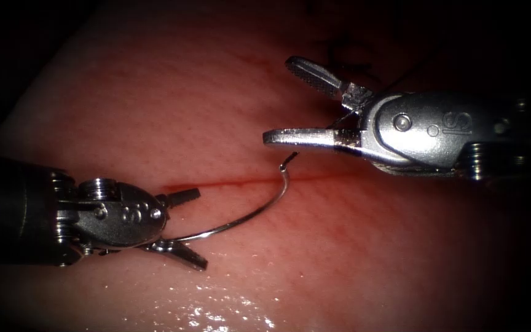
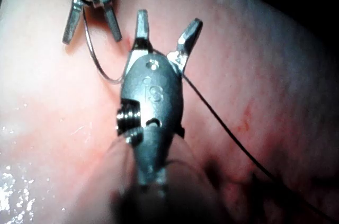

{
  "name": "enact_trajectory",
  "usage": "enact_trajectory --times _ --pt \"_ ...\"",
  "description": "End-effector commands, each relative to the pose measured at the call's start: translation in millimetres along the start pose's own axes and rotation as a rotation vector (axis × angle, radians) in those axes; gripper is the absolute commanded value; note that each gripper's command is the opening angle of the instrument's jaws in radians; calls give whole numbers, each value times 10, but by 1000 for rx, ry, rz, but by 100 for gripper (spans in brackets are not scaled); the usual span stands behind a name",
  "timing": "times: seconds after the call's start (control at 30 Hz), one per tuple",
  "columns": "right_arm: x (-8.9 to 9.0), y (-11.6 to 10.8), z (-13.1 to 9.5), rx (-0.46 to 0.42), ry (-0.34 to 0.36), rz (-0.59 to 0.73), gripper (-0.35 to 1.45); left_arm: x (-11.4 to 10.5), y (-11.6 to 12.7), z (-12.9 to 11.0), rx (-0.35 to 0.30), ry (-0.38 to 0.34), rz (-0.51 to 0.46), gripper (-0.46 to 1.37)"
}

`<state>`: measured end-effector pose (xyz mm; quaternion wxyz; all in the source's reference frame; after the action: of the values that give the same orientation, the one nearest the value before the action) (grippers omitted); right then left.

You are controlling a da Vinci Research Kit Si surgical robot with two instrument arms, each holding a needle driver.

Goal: Wound Closure
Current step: Pick up needle with left driver

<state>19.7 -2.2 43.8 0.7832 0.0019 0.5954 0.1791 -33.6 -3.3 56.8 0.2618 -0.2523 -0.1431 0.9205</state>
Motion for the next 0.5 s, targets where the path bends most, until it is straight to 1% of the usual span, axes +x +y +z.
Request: enact_trajectory --times 0.03,0.07,0.1,0.2,0.33,0.4,0.5 --pt "0 0 0 8 0 0 121 0 1 1 6 -25 8 63" --pt "0 0 0 8 0 0 121 -1 1 2 10 -39 13 63" --pt "0 0 0 8 0 0 121 -3 1 5 19 -72 24 64" --pt "0 0 0 8 0 0 121 -8 1 10 33 -113 41 66" --pt "0 -1 0 8 0 0 121 -14 -1 15 37 -115 50 65" --pt "0 -1 0 8 0 0 121 -16 -2 18 34 -117 60 57" --pt "0 -1 0 8 0 0 121 -19 -2 20 42 -131 55 34"
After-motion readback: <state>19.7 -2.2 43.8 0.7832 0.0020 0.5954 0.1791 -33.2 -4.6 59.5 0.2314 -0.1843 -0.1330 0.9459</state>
